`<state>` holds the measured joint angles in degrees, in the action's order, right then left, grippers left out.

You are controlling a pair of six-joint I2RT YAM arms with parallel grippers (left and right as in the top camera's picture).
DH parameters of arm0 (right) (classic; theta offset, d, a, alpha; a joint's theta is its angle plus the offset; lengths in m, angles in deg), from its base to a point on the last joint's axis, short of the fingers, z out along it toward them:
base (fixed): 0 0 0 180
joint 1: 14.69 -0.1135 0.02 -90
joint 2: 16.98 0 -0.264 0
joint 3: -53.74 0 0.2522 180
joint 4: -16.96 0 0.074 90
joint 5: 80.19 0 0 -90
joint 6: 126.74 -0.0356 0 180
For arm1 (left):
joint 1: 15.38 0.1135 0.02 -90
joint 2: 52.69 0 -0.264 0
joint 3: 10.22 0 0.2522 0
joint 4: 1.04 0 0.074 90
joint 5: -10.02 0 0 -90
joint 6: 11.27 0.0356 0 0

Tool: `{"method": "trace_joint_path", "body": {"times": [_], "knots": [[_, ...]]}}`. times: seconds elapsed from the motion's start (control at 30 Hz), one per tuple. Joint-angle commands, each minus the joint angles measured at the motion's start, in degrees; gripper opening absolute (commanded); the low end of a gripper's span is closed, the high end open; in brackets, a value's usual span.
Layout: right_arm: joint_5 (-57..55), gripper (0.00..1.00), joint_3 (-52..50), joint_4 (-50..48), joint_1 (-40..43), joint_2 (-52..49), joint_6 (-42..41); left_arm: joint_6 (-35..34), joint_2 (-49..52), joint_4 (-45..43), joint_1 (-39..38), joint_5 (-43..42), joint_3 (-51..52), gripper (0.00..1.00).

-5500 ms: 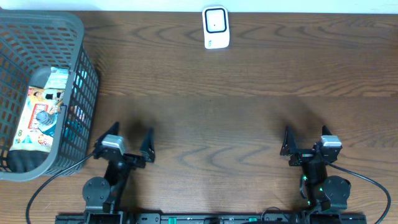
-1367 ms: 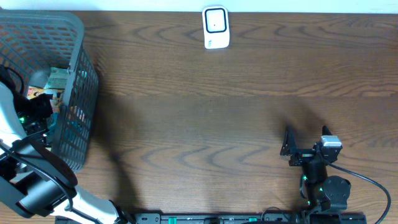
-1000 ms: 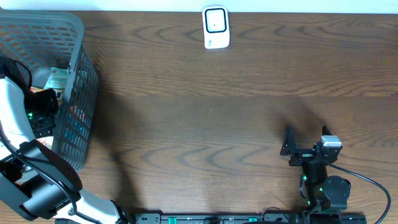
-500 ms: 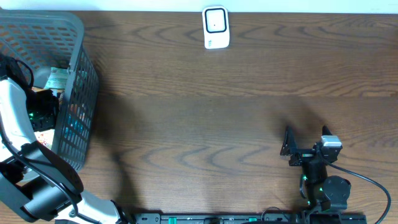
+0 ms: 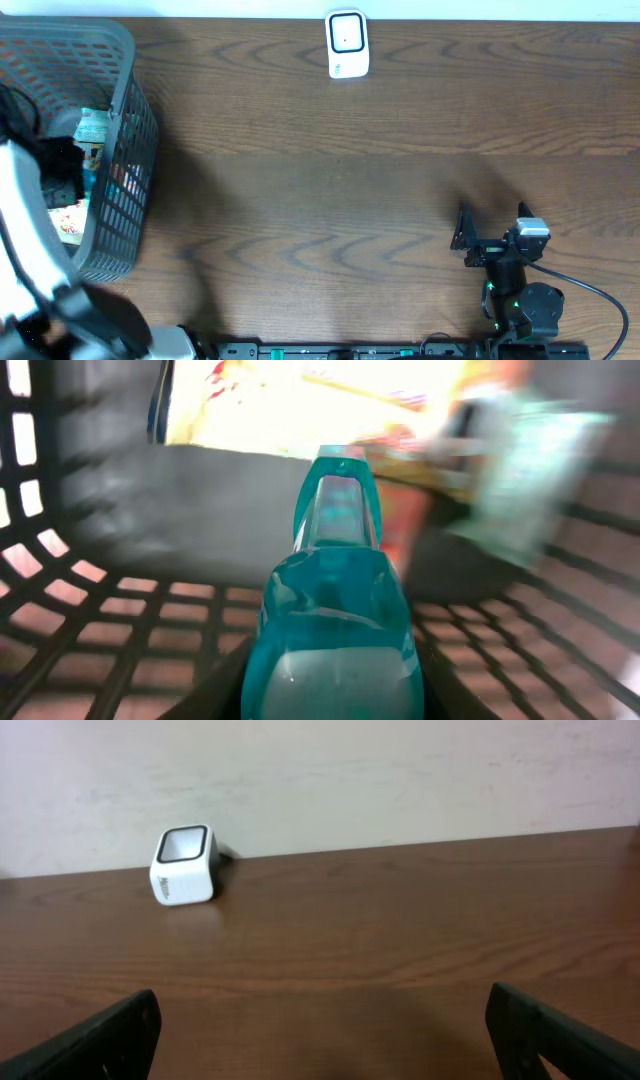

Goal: Scan the item barcode
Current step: 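Grasp the teal spray bottle in the basket with the left gripper, then carry the teal bottle toward the white scanner with the left gripper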

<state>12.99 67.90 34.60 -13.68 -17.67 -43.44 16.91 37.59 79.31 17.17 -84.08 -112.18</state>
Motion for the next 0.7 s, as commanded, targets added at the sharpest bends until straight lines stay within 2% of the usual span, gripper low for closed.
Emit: {"method": "trace_joint_path", "body": {"times": [0.0,0.43,0.67], "knots": [[-0.07,0.99,-0.09,0.22,0.5,0.31,0.37,0.7,-9.16,-0.79,-0.11,0.98,-1.03,0.22],[-0.07,0.99,-0.09,0.22,0.48,0.31,0.37,0.11,-34.73,-6.12,-0.5,0.04,-1.03,0.22],[-0.07,0.99,-0.09,0.22,0.48,0.31,0.37,0.66,-38.34,-6.01,-6.73,-11.43,-0.96,0.22]]}}
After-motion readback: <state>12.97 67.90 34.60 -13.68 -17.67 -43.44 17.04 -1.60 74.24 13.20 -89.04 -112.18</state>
